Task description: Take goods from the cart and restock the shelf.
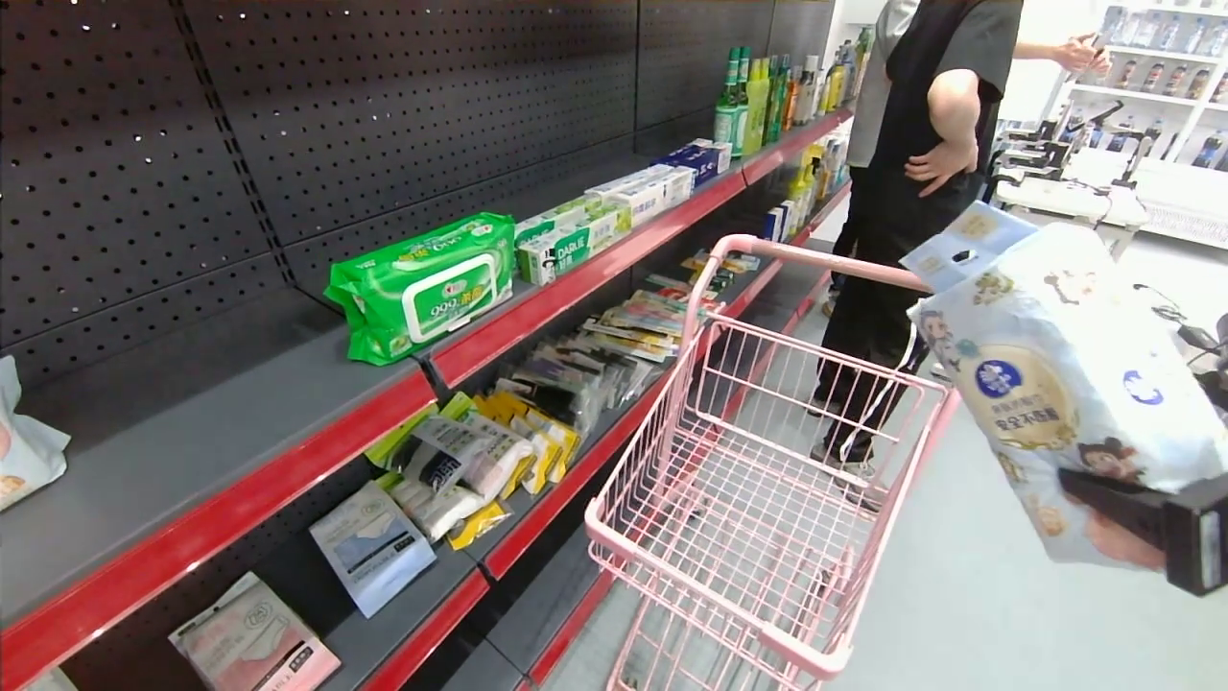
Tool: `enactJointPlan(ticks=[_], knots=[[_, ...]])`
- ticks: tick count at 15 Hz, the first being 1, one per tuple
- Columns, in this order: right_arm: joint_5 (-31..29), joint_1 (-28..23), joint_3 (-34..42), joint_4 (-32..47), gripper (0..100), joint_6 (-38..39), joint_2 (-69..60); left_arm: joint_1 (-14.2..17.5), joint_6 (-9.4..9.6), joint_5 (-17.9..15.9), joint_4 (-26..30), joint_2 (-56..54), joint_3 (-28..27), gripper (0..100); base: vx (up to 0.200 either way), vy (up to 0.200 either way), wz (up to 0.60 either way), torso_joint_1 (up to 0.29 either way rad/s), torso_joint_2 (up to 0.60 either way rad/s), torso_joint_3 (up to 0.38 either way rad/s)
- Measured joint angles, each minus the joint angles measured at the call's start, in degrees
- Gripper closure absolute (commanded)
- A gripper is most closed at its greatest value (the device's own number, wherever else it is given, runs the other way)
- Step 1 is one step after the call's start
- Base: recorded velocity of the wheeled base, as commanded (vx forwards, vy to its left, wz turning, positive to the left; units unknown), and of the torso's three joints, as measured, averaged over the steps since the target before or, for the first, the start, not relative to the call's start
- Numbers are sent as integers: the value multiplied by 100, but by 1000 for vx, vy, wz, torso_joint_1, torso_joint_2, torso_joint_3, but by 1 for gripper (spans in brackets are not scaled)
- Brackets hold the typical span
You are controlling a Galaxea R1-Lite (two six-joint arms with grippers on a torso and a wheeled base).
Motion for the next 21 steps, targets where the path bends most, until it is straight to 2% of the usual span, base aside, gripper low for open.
enactJointPlan(ticks=[4, 7, 21], knots=[[30, -143, 689, 350, 100, -60, -1471, 0, 16, -2, -6, 0, 0, 0, 0, 0, 0, 187, -453, -266], [33, -166, 986, 368, 100, -63, -1963, 0, 2, -2, -2, 0, 0, 0, 0, 0, 0, 177, -417, -245], [33, -173, 1025, 360, 100, -74, -2178, 2, 0, 0, 0, 0, 0, 0, 0, 0, 0, 158, -358, -199]])
